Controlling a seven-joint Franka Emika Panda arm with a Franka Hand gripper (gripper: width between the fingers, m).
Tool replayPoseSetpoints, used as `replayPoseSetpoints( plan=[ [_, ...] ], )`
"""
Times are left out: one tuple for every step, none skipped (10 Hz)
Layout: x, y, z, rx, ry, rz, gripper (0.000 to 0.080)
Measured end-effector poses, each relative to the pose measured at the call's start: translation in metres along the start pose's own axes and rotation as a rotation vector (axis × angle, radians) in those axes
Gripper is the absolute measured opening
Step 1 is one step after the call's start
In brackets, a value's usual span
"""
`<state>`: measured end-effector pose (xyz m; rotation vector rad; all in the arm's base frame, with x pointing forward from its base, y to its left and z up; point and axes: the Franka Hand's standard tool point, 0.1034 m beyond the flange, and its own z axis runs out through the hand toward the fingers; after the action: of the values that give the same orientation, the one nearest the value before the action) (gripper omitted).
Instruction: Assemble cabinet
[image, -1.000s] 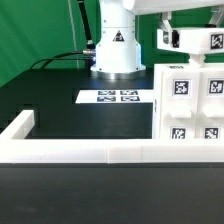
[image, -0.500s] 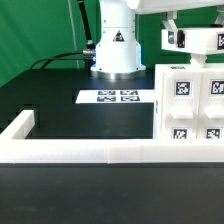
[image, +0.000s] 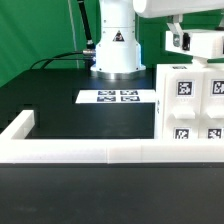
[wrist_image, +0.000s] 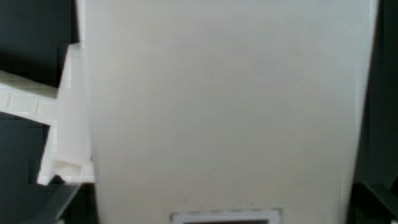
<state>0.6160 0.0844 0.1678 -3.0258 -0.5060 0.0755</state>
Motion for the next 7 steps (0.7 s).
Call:
replayPoseSetpoints(
  plan=[
    [0.000,0.001,0.001,0.000,-0.001,-0.007,0.0560],
    [-0.001,0.002,0.004,0.002,-0.006,-0.011,0.0560],
    [-0.002,0.003,0.005,0.003,-0.009,-0.009,0.0560],
    [-0.003,0.005,0.008,0.003,-0.005,-0.005,0.0560],
    [-0.004,0.007,0.012,0.000,0.006,-0.001,0.0560],
    [-0.004,0.007,0.012,-0.005,0.021,-0.001,0.0560],
    [-0.004,0.007,0.012,-0.007,0.029,0.000,0.0560]
  ],
)
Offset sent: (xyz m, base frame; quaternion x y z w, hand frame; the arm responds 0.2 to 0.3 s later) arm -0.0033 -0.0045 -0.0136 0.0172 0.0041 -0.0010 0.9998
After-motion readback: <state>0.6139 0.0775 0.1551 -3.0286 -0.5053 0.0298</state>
